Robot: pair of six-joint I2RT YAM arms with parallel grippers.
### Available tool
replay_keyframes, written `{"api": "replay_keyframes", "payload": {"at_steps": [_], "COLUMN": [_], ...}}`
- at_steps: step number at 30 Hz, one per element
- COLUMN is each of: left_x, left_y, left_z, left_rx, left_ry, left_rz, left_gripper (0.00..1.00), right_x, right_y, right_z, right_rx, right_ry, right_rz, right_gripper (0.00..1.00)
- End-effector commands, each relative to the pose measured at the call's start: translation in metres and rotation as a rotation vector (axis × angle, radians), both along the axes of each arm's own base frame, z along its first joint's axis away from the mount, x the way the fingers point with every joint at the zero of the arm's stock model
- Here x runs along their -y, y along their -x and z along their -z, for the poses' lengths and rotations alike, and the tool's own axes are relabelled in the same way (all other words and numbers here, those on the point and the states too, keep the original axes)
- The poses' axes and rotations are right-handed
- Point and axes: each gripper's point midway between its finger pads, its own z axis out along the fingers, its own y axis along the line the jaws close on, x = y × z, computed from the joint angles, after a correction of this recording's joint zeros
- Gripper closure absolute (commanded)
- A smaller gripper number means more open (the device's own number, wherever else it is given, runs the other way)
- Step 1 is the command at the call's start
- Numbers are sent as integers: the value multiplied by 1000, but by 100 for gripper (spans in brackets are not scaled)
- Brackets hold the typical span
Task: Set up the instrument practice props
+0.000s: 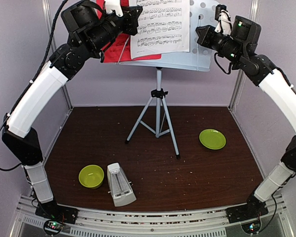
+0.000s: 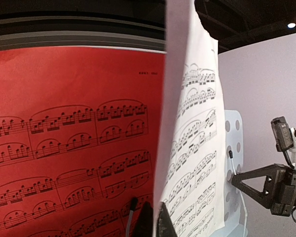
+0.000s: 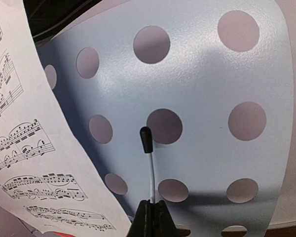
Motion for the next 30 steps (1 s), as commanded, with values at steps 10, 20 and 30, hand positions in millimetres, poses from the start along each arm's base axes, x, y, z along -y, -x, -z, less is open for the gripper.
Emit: {"api": "replay_keyframes", "payload": {"at_steps": [10,20,30], "left_x": [5,32,37], "left_y": [-2,-6,-2], "left_z": [-12,-4,-8], "left_rx": [89,148,175], "left_ry": [27,-1,11], "left_rz": [-11,49,68], "left_gripper": [100,100,100], "right_x": [-7,-6,6], "right_y": [24,25,29], "right_z": [-20,-14,-13], "right_rx": [250,266,278], "right_ry": [67,109,83], "right_rz": [-75,-59,-11], "right_gripper": [100,100,100]}}
